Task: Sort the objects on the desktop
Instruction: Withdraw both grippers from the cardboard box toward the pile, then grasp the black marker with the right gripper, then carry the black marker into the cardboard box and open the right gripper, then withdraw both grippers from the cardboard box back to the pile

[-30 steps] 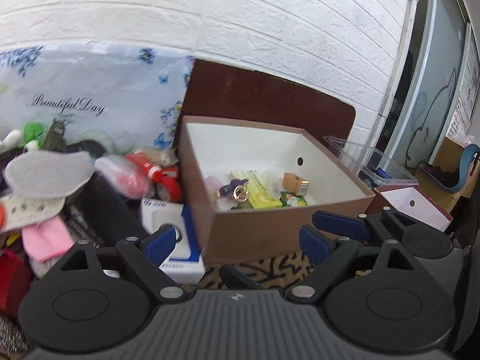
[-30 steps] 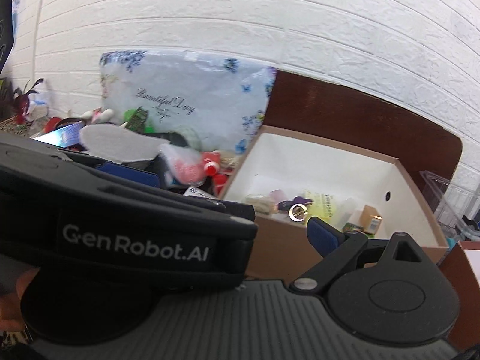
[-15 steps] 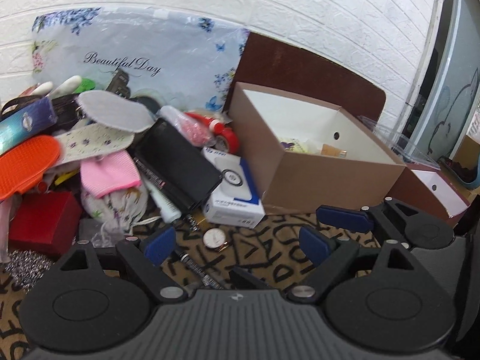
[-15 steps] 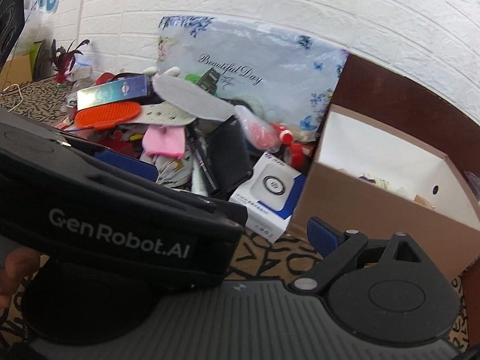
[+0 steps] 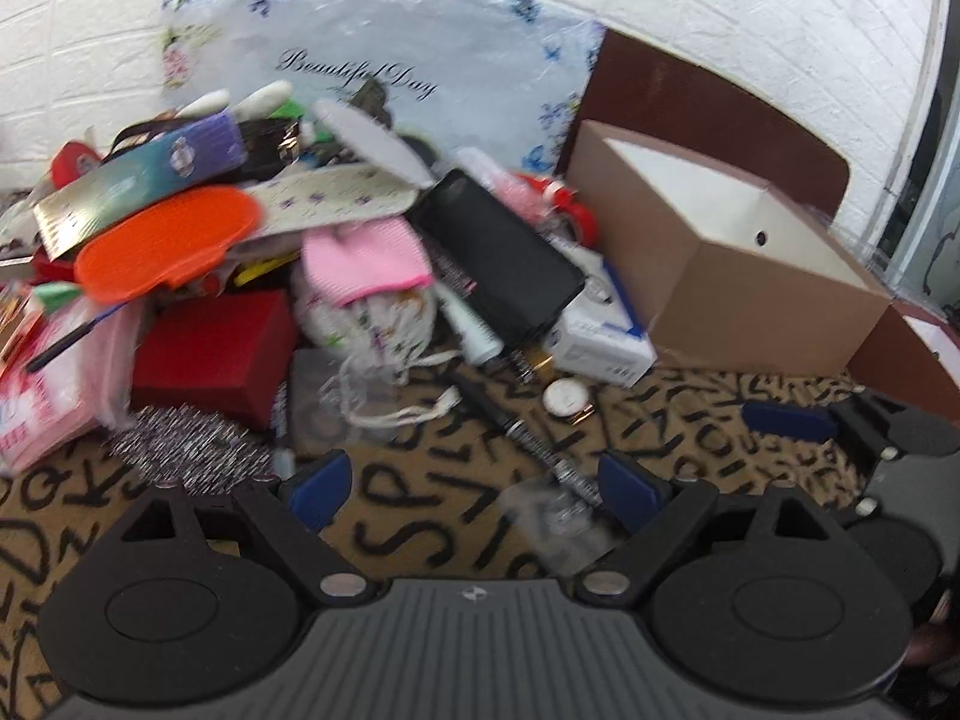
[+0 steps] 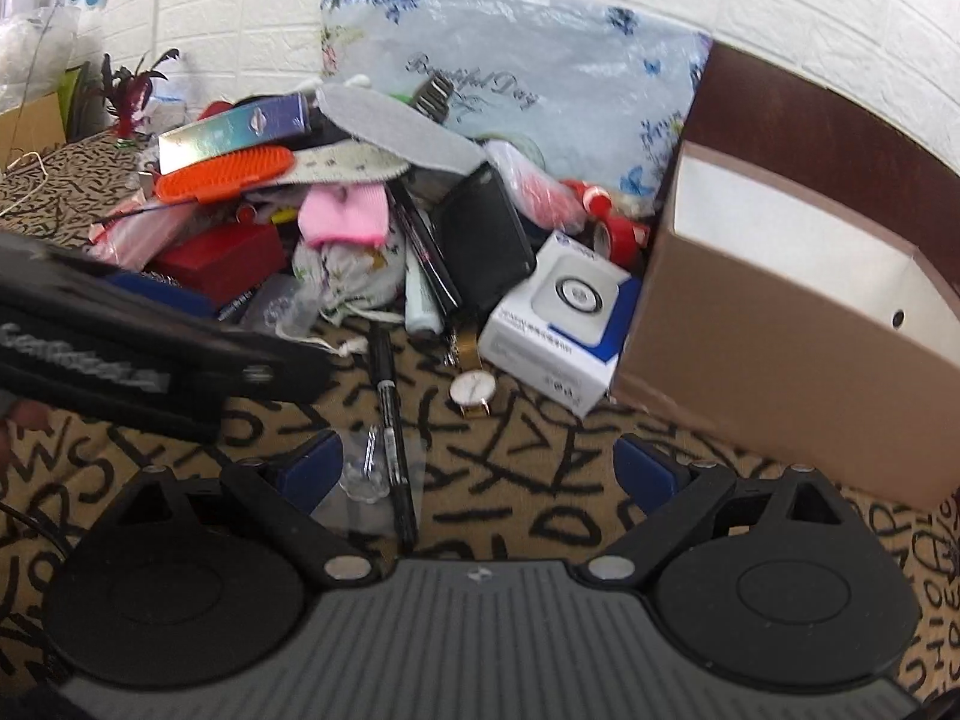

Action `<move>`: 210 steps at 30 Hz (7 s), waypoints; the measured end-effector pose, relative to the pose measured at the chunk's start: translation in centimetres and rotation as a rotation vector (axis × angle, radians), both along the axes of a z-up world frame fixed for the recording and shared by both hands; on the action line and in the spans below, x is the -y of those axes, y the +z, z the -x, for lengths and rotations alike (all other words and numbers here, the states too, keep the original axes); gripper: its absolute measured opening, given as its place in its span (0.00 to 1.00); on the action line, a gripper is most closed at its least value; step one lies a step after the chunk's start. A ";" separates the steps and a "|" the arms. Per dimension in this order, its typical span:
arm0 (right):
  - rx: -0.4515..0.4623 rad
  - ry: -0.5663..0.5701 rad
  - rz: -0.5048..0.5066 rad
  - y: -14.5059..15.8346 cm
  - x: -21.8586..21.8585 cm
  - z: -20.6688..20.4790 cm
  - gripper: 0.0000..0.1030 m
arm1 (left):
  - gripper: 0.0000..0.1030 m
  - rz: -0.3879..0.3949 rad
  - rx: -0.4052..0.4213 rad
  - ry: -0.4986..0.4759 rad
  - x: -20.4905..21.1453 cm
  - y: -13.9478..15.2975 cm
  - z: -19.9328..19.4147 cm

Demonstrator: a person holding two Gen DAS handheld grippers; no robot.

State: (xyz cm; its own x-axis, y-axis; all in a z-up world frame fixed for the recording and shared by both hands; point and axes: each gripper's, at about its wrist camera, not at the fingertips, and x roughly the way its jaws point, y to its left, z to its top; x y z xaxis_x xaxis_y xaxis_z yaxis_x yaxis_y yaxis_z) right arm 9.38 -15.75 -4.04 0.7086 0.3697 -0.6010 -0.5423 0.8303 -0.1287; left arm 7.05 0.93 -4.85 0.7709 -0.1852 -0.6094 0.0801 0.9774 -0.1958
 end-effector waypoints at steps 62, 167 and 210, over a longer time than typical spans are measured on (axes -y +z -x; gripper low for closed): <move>-0.119 0.246 0.075 -1.7 -2.9 -5.3 0.21 | 0.02 0.002 -0.101 -0.222 -0.4 -2.5 -4.0; 0.125 -0.245 -0.223 8.0 12.6 -9.7 0.89 | 0.89 0.100 0.223 -0.377 10.6 7.7 -11.1; -0.075 0.102 -0.144 1.5 -1.9 3.1 0.89 | 0.88 0.044 0.102 -0.021 -3.1 0.1 2.8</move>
State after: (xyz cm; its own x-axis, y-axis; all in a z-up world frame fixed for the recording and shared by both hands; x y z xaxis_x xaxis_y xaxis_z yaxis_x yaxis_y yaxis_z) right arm 6.24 -13.87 -2.56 0.6183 0.5231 -0.5866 -0.6280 0.7776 0.0314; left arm 4.26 3.99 -4.72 0.8244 -0.2267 -0.5187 0.1222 0.9660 -0.2279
